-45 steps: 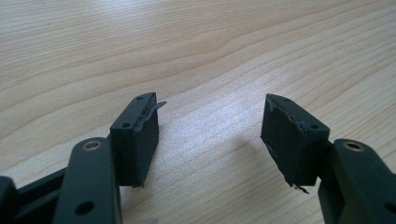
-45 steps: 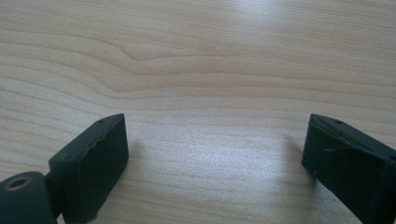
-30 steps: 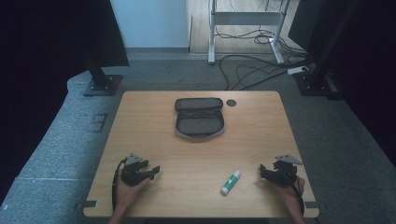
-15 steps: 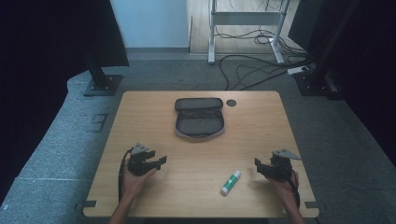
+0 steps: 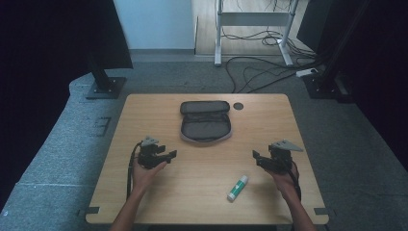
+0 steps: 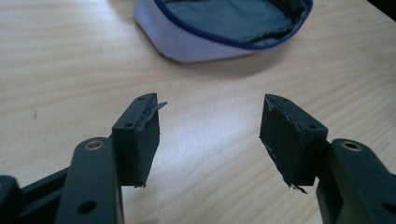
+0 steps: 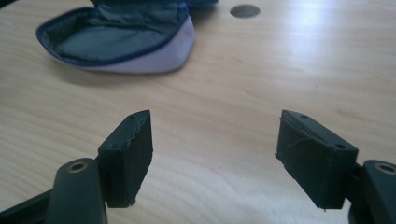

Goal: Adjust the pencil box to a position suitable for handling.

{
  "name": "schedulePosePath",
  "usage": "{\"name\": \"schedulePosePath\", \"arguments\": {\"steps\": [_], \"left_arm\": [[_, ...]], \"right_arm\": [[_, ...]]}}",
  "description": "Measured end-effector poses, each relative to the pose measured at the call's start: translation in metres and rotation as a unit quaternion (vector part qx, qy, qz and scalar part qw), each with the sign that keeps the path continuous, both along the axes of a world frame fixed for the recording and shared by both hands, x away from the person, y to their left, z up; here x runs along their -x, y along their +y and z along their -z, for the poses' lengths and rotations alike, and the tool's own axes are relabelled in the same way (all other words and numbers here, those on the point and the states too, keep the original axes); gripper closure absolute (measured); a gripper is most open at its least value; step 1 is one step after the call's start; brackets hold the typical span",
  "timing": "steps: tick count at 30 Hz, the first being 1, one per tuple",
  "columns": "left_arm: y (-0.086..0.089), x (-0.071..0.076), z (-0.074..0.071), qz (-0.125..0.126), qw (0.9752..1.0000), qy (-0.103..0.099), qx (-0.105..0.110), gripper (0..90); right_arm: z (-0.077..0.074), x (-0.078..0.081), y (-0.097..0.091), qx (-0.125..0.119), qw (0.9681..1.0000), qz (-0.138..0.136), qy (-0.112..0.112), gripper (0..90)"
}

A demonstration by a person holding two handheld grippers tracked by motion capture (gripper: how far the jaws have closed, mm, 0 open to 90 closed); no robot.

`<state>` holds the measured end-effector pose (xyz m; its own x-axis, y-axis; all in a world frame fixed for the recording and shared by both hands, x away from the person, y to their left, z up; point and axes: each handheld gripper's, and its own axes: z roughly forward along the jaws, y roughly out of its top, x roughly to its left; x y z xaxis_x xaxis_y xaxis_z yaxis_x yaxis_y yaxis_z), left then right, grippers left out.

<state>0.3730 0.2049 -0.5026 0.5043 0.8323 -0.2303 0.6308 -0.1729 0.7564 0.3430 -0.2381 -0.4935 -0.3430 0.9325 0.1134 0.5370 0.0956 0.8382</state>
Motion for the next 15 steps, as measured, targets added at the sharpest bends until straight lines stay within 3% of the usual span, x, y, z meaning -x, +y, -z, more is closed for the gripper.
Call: {"name": "schedulePosePath", "arguments": {"steps": [8,15], "left_arm": [[-0.009,-0.015,-0.007,0.003,0.9999,-0.008,-0.009,38.7],[-0.008,-0.028,-0.013,0.003,1.0000,0.000,0.004,38.9]], "right_arm": [[-0.012,-0.022,0.020,0.004,0.9997,-0.022,-0.005,30.6],[-0.015,-0.037,0.031,0.003,0.9995,-0.030,-0.004,33.6]]}}
